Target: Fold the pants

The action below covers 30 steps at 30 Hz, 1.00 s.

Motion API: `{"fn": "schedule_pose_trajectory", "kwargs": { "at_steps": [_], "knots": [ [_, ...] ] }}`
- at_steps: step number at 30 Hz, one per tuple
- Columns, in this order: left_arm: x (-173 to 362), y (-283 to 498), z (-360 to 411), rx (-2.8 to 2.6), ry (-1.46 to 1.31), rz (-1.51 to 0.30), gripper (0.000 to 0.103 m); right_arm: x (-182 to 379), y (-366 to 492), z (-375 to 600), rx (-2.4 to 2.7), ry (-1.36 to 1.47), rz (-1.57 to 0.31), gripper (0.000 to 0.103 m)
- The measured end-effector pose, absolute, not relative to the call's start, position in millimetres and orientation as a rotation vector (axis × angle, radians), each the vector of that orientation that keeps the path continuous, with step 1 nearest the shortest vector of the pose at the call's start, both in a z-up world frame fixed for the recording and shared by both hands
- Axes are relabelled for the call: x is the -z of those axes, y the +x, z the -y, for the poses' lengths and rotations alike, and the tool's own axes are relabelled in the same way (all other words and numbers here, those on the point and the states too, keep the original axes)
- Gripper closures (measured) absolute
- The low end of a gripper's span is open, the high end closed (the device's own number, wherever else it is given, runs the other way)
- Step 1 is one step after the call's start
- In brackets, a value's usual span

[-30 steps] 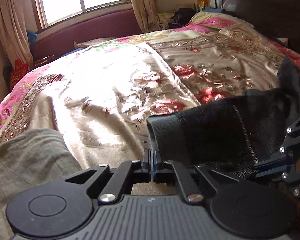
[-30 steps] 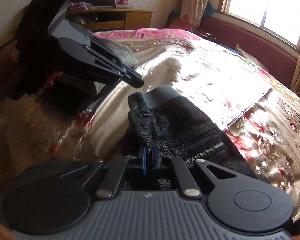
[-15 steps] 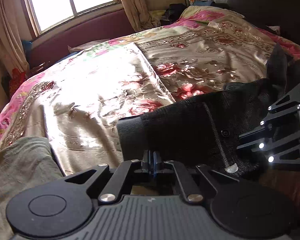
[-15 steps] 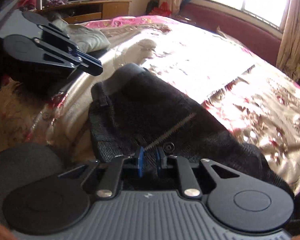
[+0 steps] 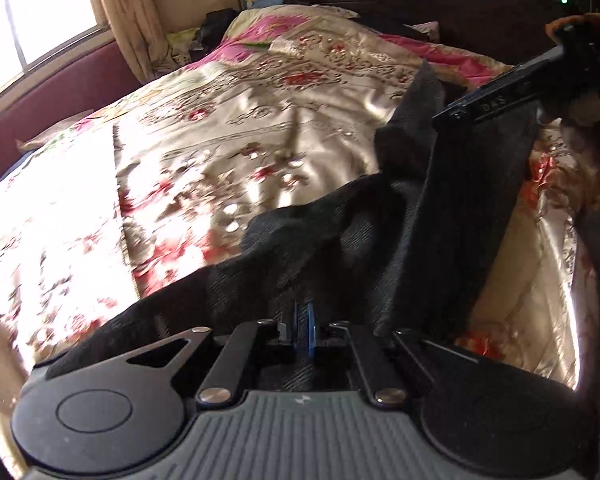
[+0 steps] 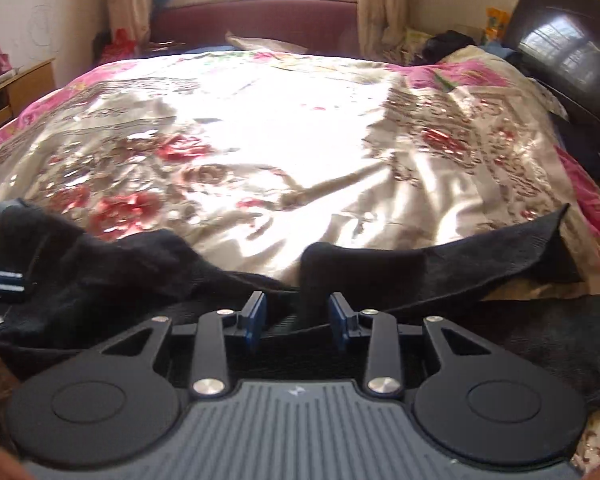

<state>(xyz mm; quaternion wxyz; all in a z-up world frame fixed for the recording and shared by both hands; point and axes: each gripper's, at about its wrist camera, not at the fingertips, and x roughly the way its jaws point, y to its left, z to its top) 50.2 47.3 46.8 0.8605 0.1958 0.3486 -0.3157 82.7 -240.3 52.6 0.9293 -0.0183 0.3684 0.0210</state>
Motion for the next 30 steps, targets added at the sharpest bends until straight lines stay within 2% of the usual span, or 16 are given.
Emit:
{"fn": "schedule_pose_trajectory", "kwargs": {
  "at_steps": [2, 7, 12, 16, 18, 19, 20, 21, 23, 30],
  "knots": [
    [-45, 58, -8, 0.749, 0.416, -0.701, 0.077, -50, 102, 286, 0.054, 0.041, -0.780, 0.066],
    [-31, 83, 77, 0.882, 0.432, -0.683, 0.076, -39, 146, 373, 0.191, 0.212, -0.801, 0.066],
    [-18, 91, 133, 0.907, 0.515, -0.640, 0.056, -27, 187, 421, 0.245, 0.313, -0.811, 0.066],
    [-9, 95, 153, 0.912, 0.552, -0.643, 0.054, -13, 219, 442, 0.260, 0.371, -0.827, 0.066],
    [-7, 99, 158, 0.902, 0.544, -0.659, 0.057, -7, 227, 449, 0.261, 0.408, -0.827, 0.066],
    [-6, 100, 160, 0.896, 0.538, -0.662, 0.061, -6, 229, 452, 0.262, 0.417, -0.814, 0.074],
    [-6, 102, 162, 0.891, 0.537, -0.670, 0.071, -7, 230, 453, 0.252, 0.419, -0.804, 0.084],
    [-6, 103, 164, 0.887, 0.539, -0.675, 0.078, -7, 229, 455, 0.238, 0.435, -0.801, 0.100],
    [-9, 107, 164, 0.892, 0.528, -0.690, 0.083, -12, 228, 461, 0.211, 0.487, -0.781, 0.100],
    [-50, 109, 152, 0.847, 0.506, -0.605, 0.083, -88, 197, 465, 0.098, 0.517, -0.589, 0.100]
  ]
}}
